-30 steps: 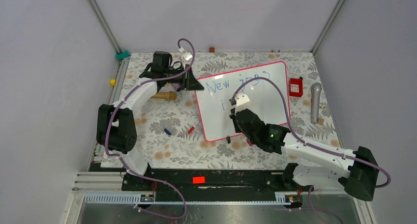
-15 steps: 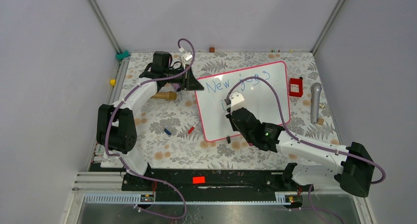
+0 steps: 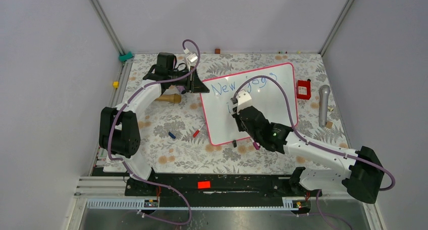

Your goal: Write a sentence on the whiteboard

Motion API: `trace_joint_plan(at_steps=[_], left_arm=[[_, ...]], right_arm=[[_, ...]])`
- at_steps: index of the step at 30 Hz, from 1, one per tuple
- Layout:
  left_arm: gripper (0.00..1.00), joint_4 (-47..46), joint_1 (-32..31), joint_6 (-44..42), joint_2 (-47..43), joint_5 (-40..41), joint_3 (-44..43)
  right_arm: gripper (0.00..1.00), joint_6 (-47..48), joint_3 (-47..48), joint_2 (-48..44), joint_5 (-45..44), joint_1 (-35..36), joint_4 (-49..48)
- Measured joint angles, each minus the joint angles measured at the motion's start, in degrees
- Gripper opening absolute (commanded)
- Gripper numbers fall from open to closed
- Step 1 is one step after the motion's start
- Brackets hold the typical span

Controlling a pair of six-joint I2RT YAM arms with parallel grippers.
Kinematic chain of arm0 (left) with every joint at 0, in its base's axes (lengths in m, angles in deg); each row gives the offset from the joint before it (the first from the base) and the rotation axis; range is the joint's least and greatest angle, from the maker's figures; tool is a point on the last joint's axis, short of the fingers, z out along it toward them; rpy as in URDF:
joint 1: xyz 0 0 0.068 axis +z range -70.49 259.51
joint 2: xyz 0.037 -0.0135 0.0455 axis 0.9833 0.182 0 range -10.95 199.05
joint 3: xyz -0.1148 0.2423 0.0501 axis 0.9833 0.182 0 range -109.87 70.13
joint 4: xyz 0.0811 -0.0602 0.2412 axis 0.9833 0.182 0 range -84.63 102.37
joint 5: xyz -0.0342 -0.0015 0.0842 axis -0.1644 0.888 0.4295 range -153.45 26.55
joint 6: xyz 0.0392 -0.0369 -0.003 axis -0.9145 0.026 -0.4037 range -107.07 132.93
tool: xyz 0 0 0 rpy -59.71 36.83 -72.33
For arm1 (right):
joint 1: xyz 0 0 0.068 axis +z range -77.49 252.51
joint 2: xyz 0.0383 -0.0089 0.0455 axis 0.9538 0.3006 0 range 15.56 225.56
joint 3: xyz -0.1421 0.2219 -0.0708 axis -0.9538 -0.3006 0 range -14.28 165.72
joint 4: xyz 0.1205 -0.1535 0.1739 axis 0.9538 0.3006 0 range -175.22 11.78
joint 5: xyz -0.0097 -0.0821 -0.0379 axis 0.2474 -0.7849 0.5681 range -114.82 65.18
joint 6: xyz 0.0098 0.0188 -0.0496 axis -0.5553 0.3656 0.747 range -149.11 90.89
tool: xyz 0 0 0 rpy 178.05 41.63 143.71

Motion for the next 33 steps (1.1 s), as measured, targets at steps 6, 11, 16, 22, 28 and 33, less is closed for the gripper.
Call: trace_joint_plan(at_steps=[6,11,16,22,28,33], left_arm=[[0.12,0.0,0.0,0.0,0.0,0.0,0.0],[0.12,0.0,0.0,0.0,0.0,0.0,0.0],[0.12,0.1,0.0,0.0,0.0,0.0,0.0],[0.12,0.1,0.0,0.0,-0.1,0.0,0.0],[0.12,0.1,0.0,0.0,-0.1,0.0,0.0],[0.12,0.1,0.0,0.0,-0.1,0.0,0.0]], right_arm=[[0.00,-0.6,0.3,0.1,2.5,-2.4,-0.1],[0.00,-0.6,0.8,0.7,3.5,-2.6,-0.5],[0.00,-0.3,1.2,1.6,3.5,-2.7,-1.5],[0.00,-0.1,1.7,1.9,3.5,-2.7,-2.8],[0.00,-0.2,1.8,1.8,3.3,-2.7,-3.0],[0.00,-0.2,3.1,1.7,2.3,-2.7,-2.1]])
